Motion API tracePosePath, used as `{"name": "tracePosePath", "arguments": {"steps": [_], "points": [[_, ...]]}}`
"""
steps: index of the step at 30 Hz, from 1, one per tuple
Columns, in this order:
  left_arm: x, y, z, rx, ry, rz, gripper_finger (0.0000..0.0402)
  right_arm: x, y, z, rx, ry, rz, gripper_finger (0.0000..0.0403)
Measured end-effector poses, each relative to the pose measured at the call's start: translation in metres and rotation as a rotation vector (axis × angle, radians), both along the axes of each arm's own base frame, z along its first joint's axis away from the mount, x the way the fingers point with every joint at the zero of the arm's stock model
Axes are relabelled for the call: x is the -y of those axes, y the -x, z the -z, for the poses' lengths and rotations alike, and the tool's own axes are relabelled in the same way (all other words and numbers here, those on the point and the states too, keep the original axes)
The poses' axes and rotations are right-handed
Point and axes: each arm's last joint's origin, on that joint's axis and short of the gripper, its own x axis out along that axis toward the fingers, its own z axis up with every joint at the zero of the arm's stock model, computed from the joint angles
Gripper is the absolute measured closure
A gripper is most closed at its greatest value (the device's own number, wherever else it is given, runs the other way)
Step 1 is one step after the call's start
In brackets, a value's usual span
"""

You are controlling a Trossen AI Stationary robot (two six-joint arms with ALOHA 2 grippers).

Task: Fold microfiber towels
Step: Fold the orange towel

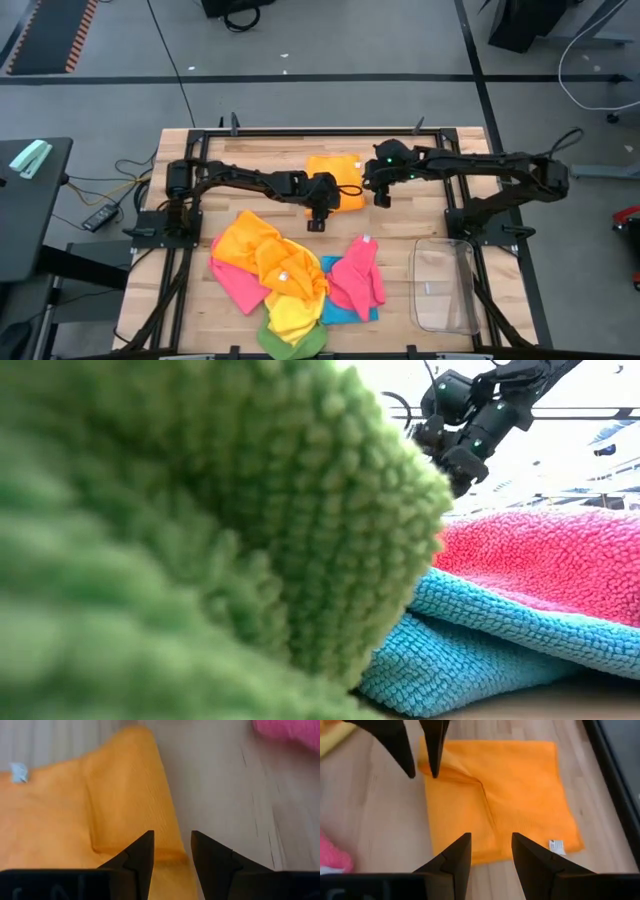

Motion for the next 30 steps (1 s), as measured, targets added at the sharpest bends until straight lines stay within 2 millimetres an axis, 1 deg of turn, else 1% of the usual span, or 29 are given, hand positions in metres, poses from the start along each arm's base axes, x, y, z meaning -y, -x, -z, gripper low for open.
{"name": "tracePosePath", "arguments": {"steps": [3,12,15,18,21,25,30], "points": [[-0.001,0.001,0.004,-0.034,-0.03,0.011,0.0259,0.0,0.002,-0.005,0.02,0.005,0.005,0.0254],[-0.007,0.007,0.003,-0.134,-0.292,0.001,0.0284,0.0,0.001,-0.003,0.015,0.0,0.001,0.0254],[-0.011,0.007,0.003,-0.151,-0.352,0.008,0.0289,-0.001,0.001,-0.003,0.019,-0.004,0.0,0.0254],[-0.02,0.009,0.003,-0.16,-0.362,-0.005,0.0291,-0.003,0.0,-0.003,0.024,-0.02,-0.009,0.0254],[-0.033,0.011,0.003,-0.166,-0.362,-0.036,0.0291,-0.005,0.0,-0.001,0.032,-0.037,-0.021,0.0254],[-0.047,0.012,0.001,-0.146,-0.348,-0.044,0.0297,-0.01,0.0,0.01,0.058,-0.059,-0.042,0.0254],[-0.052,0.013,-0.003,-0.131,-0.354,0.033,0.031,-0.019,0.002,0.024,0.074,-0.081,-0.049,0.0254]]}}
